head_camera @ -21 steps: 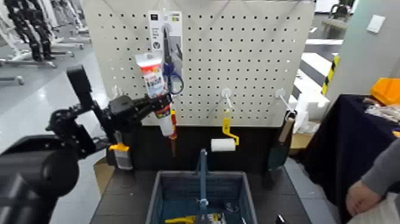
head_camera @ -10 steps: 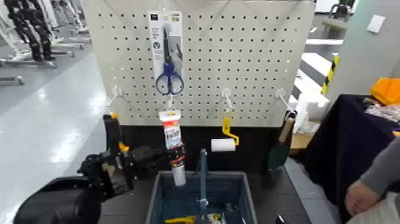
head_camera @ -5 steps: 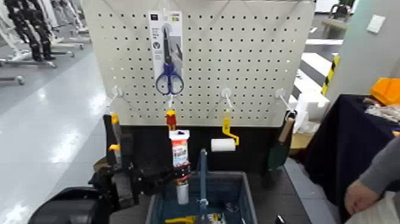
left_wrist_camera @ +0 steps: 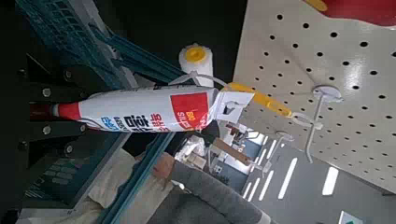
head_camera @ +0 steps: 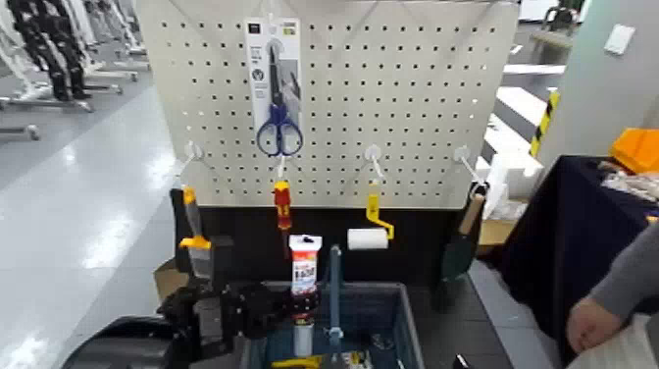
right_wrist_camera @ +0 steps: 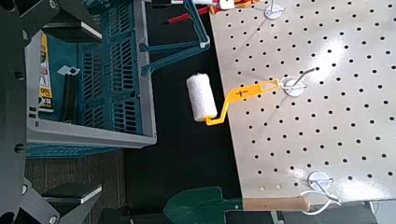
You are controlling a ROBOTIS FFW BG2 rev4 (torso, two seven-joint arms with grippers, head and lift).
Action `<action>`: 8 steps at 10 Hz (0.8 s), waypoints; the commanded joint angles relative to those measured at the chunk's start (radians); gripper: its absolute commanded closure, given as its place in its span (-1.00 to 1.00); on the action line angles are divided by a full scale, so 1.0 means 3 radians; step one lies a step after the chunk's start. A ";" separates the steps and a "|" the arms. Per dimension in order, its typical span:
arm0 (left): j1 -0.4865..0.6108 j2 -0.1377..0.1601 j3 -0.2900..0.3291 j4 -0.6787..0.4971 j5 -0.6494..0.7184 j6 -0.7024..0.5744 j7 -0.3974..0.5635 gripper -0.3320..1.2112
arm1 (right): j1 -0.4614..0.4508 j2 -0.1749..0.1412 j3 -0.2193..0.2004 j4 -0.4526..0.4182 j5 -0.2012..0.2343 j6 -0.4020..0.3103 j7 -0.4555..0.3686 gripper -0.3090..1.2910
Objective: Put the red glue tube into the crate.
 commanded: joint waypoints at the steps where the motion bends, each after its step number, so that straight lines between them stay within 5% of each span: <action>1: -0.0010 -0.0013 -0.0051 0.0065 -0.0151 -0.0004 0.0000 0.87 | -0.0002 -0.0007 0.0007 0.0000 -0.0010 0.0000 0.0000 -0.41; 7: -0.0020 -0.0023 -0.0102 0.0137 -0.0294 0.0012 -0.0005 0.87 | -0.0007 -0.0022 0.0007 0.0005 -0.0025 0.0000 0.0000 -0.41; 8: -0.0020 -0.0023 -0.0097 0.0132 -0.0294 0.0042 0.0005 0.75 | -0.0007 -0.0022 0.0007 0.0005 -0.0030 0.0000 0.0000 -0.41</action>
